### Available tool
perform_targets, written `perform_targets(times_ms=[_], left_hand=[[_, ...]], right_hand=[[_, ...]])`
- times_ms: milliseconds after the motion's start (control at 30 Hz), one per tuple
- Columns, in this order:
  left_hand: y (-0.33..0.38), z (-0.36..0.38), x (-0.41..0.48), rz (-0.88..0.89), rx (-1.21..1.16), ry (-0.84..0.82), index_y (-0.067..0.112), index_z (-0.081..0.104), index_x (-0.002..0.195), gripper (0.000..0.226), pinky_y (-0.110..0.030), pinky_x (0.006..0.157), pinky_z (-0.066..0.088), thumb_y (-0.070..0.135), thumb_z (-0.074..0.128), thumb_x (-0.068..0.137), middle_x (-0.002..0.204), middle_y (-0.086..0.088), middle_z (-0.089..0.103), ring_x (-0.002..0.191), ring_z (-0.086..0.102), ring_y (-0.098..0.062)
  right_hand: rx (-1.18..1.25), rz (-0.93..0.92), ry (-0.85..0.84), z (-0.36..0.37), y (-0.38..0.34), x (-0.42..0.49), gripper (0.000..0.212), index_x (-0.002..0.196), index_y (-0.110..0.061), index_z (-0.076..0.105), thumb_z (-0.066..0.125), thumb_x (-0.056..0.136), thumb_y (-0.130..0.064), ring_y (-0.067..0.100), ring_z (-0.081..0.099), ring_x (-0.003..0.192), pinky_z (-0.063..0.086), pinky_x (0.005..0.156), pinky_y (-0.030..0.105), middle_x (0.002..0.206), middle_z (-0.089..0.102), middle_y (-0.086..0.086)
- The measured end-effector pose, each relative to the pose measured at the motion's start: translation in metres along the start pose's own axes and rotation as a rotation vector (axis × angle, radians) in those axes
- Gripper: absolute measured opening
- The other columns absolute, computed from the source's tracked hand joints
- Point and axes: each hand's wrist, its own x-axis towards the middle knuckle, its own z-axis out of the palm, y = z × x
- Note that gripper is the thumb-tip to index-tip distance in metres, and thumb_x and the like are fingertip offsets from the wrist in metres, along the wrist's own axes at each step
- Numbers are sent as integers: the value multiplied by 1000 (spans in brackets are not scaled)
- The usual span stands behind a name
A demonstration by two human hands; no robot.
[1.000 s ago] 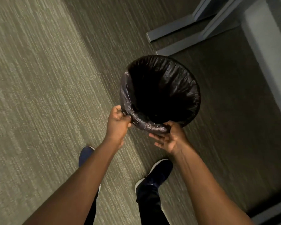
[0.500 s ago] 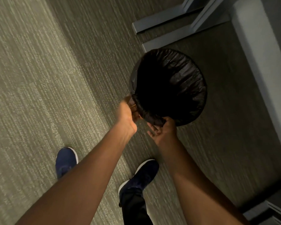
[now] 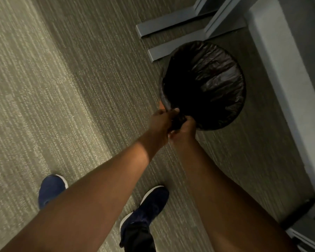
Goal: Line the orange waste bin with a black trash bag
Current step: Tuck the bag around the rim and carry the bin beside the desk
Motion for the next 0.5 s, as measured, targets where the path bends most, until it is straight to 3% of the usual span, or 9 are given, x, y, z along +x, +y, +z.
perform_targets(times_ms=[67, 167, 233, 333, 433, 500], left_hand=[[-4, 12, 6, -19, -27, 12, -2, 61, 110, 18, -54, 94, 56, 2, 65, 92, 118, -32, 66, 109, 67, -44], [-5, 23, 19, -5, -20, 11, -4, 60, 114, 22, -57, 99, 52, 3, 63, 93, 122, -33, 65, 114, 65, -44], [-6, 27, 30, 14, 23, 3, -5, 61, 118, 27, -49, 93, 57, 5, 63, 93, 120, -28, 68, 108, 68, -38], [-10, 31, 47, 64, 171, 2, 2, 62, 117, 28, -28, 64, 57, 10, 66, 90, 106, -15, 72, 83, 69, -18], [-15, 33, 60, 103, 266, -29, 11, 64, 95, 8, -25, 56, 58, 12, 69, 89, 84, -4, 71, 70, 69, -12], [-17, 35, 65, 134, 293, -53, 11, 65, 100, 12, -25, 59, 60, 10, 70, 88, 73, 4, 71, 65, 69, -8]], right_hand=[[20, -42, -39, 9, -7, 5, 49, 141, 1, 52, 34, 104, -23, 38, 60, 108, 44, 96, 39, 120, 62, 23], [-2, -79, -50, 15, -19, 13, 48, 140, 1, 54, 35, 104, -24, 38, 61, 110, 44, 91, 38, 133, 61, 25], [-42, -90, -25, 16, -24, 21, 48, 139, 1, 56, 37, 103, -26, 38, 56, 126, 45, 91, 39, 141, 57, 23], [-79, -111, -9, 20, -31, 33, 50, 140, 1, 55, 37, 102, -27, 36, 54, 131, 44, 100, 39, 141, 58, 21], [-10, -138, -55, 23, -34, 39, 49, 139, 5, 52, 33, 104, -23, 33, 56, 116, 49, 84, 36, 125, 60, 19], [9, -163, -81, 21, -37, 46, 46, 132, 6, 56, 31, 105, -21, 32, 56, 103, 46, 83, 35, 106, 67, 16]])
